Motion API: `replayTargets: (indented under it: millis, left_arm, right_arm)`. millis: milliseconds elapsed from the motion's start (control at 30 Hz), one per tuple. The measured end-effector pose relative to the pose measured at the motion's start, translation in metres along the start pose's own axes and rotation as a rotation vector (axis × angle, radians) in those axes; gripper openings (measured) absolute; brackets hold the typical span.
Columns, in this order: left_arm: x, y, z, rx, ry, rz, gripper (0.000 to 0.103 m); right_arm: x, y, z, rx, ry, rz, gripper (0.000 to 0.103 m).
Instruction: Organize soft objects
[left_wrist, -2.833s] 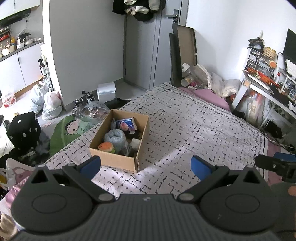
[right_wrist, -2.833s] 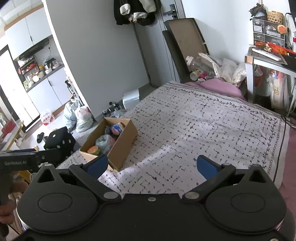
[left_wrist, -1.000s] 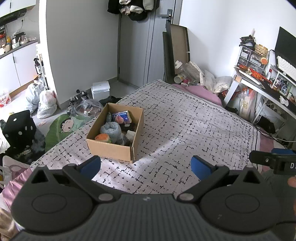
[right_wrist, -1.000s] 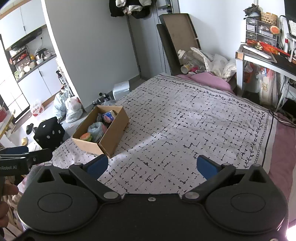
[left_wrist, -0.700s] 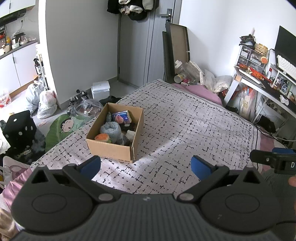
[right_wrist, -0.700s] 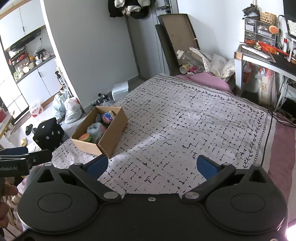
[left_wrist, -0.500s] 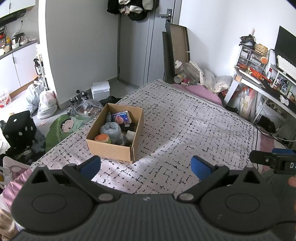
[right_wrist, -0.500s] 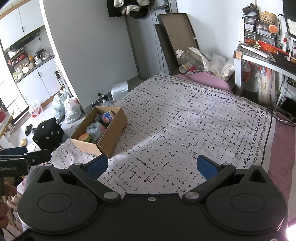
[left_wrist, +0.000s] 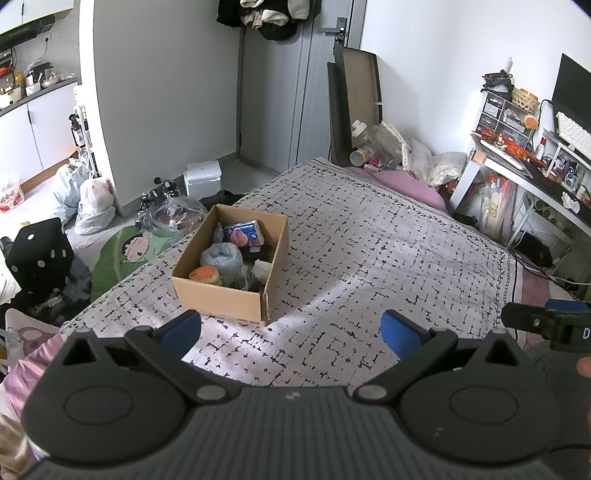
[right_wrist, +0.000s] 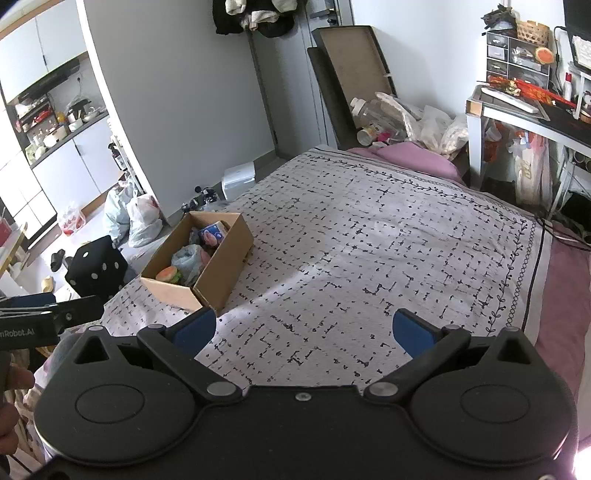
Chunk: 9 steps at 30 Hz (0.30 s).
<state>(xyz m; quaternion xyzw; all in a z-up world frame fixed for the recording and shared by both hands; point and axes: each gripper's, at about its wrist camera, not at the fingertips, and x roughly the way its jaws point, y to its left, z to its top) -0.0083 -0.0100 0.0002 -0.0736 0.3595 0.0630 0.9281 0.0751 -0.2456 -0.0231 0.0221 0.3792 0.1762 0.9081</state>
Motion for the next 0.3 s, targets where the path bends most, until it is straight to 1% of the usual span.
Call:
replayTargets:
  millis: [300]
  left_arm:
    - [0.0024, -0.0035, -0.0010, 0.010, -0.002, -0.005, 0.103]
  right_arm:
    - [0.0042, -0.0065, -0.0022, 0.016, 0.006, -0.002, 0.103]
